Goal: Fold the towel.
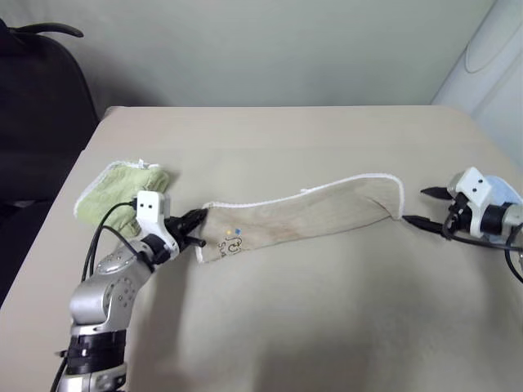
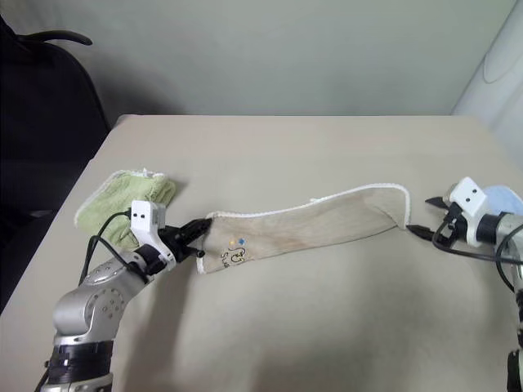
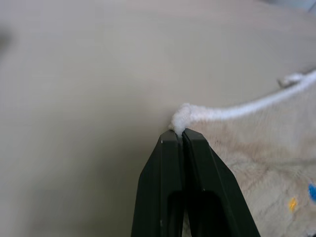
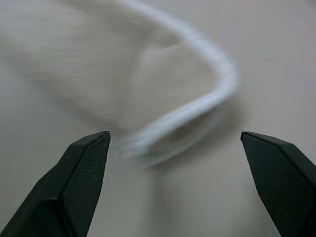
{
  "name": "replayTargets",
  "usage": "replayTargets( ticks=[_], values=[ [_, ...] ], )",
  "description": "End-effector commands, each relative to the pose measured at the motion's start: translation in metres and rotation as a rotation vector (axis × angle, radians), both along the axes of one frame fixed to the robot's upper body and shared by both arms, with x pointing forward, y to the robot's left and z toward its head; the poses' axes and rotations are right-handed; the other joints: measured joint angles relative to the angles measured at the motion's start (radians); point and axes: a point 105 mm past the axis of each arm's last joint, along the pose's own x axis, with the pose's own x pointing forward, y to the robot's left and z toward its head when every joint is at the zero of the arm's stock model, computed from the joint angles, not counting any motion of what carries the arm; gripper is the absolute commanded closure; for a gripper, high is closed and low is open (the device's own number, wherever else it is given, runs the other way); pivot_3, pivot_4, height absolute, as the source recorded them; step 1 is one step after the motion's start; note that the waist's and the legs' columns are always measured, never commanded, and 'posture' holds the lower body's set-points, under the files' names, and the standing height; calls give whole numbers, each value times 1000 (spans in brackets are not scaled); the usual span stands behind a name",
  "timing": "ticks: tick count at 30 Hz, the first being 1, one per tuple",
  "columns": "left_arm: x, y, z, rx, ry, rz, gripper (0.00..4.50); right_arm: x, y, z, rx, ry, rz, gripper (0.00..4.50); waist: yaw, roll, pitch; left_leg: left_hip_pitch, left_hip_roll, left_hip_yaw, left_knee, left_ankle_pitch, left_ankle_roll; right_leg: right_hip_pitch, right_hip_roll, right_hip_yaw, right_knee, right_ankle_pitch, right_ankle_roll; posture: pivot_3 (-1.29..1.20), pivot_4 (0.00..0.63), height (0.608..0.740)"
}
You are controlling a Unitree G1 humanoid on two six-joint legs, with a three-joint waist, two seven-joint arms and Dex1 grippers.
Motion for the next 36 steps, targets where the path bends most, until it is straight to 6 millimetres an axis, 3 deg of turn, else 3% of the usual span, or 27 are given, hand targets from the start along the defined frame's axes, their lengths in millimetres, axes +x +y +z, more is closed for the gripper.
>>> replayTargets(
  ticks=[1,9,14,17,20,29,32,36],
  values=[
    [7,-3,10,8,-40,-7,4500,-1,8,18,108,-35,-25,29,-6,0,0,1,0,0,0,0,0,0,0,1,0,0,0,0,150,740],
    [8,-7,7,39,-27,-56,4500,7,27,-5,185,30,-37,29,-7,0,0,2,0,-1,0,0,0,1,1,1,0,0,2,0,150,740],
    [5,-5,10,42,-39,-51,4500,22,20,-15,168,38,-97,29,-6,0,0,2,0,-2,1,0,1,1,1,1,0,0,3,0,150,740],
    [1,1,10,43,-40,-35,4500,26,12,-18,148,38,-127,626,-6,0,0,2,0,-2,0,0,1,1,1,1,0,0,3,0,150,740],
    [-2,3,8,44,-39,-23,4500,26,8,-10,147,-4,-115,1618,-6,0,0,2,0,-2,0,0,1,1,1,1,0,0,3,0,150,740],
    [-6,4,3,60,-26,-16,4500,24,-8,-6,128,-26,-177,1618,-6,0,0,2,0,-2,0,0,1,1,1,1,0,0,3,0,150,740],
    [-5,7,0,85,-15,-16,4500,22,-6,3,198,-31,-183,1618,-6,0,0,2,0,-2,0,0,1,1,1,1,0,0,3,0,150,740],
    [-2,9,0,97,-14,-21,4500,12,-1,13,359,19,-205,700,-6,0,0,2,0,-2,0,0,0,1,1,1,0,0,3,0,150,740]
  ],
)
